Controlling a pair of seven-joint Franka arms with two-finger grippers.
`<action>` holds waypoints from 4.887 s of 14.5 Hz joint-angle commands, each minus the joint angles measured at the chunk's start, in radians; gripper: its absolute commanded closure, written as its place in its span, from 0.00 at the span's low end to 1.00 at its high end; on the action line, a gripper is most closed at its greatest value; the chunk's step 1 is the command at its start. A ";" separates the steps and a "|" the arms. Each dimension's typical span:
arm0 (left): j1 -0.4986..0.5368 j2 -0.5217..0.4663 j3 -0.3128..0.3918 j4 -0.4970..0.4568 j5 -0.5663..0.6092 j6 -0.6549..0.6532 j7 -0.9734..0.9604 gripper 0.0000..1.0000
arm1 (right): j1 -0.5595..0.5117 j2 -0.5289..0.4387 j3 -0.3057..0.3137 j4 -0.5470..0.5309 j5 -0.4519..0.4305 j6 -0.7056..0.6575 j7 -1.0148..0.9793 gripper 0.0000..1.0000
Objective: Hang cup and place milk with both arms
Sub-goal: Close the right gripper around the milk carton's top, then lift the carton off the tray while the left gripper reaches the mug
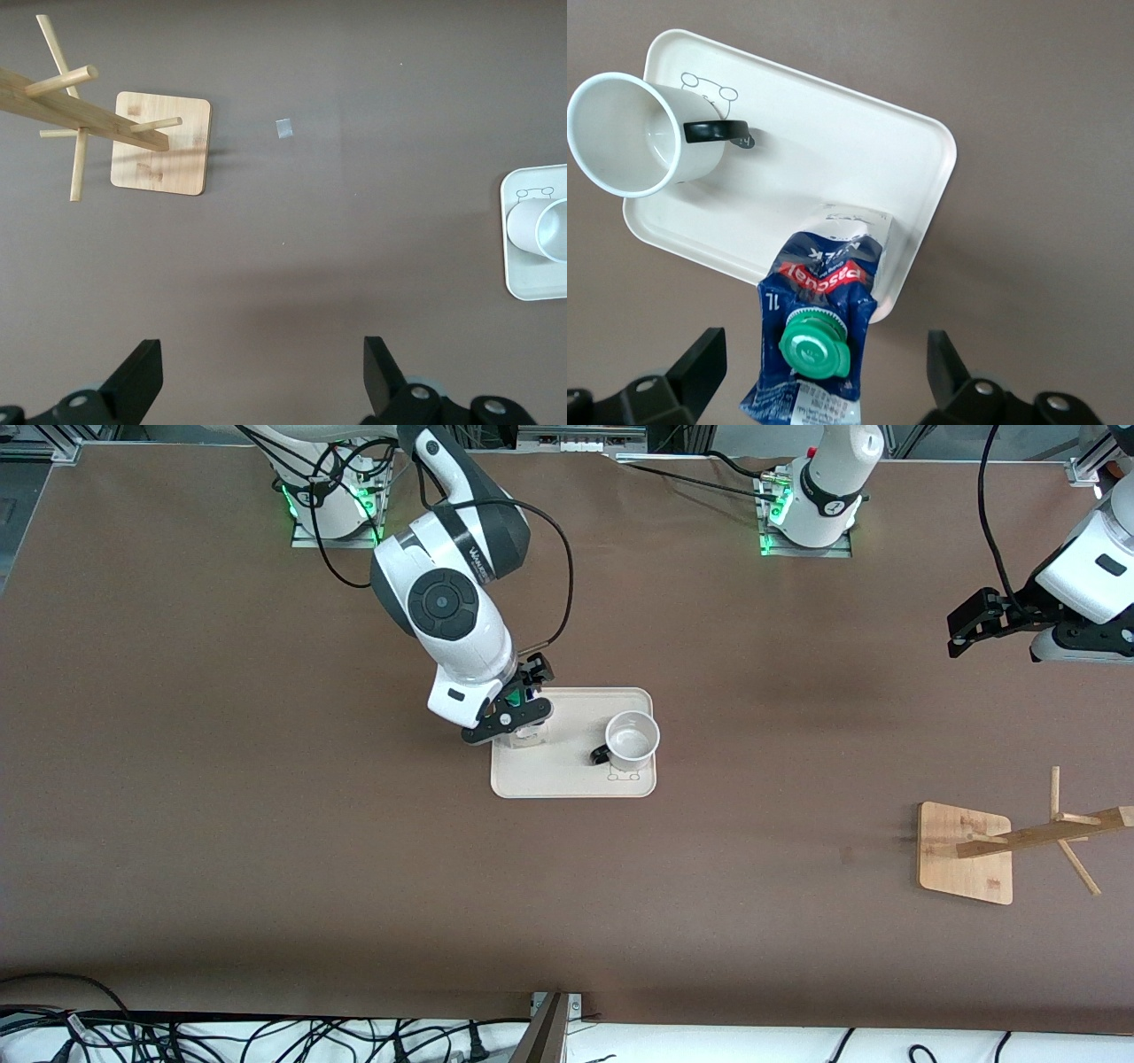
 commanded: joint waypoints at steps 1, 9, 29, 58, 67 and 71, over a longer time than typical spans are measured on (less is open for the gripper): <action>0.005 0.015 -0.003 0.029 0.001 -0.018 0.002 0.00 | 0.007 0.013 -0.002 0.012 0.016 0.007 -0.001 0.00; 0.005 0.015 -0.003 0.029 0.002 -0.025 0.002 0.00 | 0.007 0.050 -0.003 0.003 0.018 0.038 0.000 0.00; 0.004 0.017 -0.003 0.029 0.001 -0.037 0.010 0.00 | 0.008 0.022 -0.008 -0.066 0.104 0.024 0.017 0.11; -0.012 0.026 -0.017 0.032 -0.018 -0.165 0.011 0.00 | 0.005 -0.189 -0.071 -0.057 0.105 -0.120 0.187 0.57; -0.194 0.185 -0.115 0.126 -0.045 -0.198 0.017 0.00 | 0.001 -0.246 -0.354 -0.052 0.033 -0.139 0.173 0.57; -0.367 0.329 -0.126 0.115 -0.033 -0.071 0.019 0.00 | -0.010 -0.227 -0.420 -0.051 0.032 -0.178 -0.093 0.57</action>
